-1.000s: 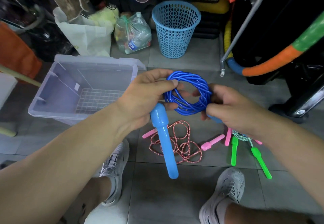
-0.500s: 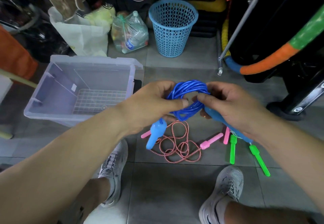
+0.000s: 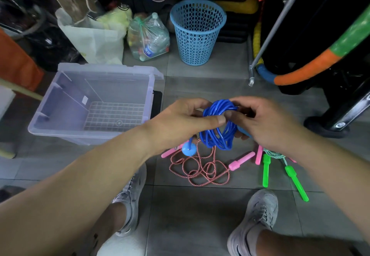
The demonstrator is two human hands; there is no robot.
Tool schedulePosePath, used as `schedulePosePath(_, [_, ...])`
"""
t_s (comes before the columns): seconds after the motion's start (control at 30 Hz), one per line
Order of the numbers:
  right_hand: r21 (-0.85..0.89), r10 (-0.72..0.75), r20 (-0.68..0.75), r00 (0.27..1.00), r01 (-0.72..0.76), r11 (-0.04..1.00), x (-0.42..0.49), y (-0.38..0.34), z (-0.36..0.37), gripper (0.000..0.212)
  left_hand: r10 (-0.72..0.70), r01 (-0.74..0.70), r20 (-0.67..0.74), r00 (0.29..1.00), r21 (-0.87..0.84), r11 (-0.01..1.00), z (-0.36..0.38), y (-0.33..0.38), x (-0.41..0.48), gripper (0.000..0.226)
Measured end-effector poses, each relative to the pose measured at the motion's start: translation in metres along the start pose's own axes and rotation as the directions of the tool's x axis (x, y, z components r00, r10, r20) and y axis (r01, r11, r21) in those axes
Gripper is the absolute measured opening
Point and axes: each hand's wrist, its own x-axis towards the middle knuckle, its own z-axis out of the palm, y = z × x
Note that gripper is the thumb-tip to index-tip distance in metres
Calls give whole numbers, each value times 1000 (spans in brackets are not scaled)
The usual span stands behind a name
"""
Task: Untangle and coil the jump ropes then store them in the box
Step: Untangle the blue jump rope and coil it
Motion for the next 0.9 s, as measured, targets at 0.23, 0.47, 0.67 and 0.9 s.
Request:
schedulePosePath(0.23, [-155, -65, 18, 998, 67, 986, -5, 2, 10, 25, -53, 55, -19, 998, 93, 994, 8, -5, 3, 24])
schedulePosePath(0.47, [-55, -4, -128, 992, -3, 998, 2, -1, 6, 15, -140, 124, -100, 985, -157, 980, 3, -1, 6, 23])
schedulePosePath(0.67, [-8, 49, -65, 997, -49, 999, 5, -5, 7, 8, -160, 108, -203, 966, -244, 964, -12, 4, 13, 21])
schedulePosePath(0.9, [117, 64, 27, 998, -67, 991, -3, 0, 6, 12, -20, -32, -280, 960, -180, 983, -18, 5, 13, 11])
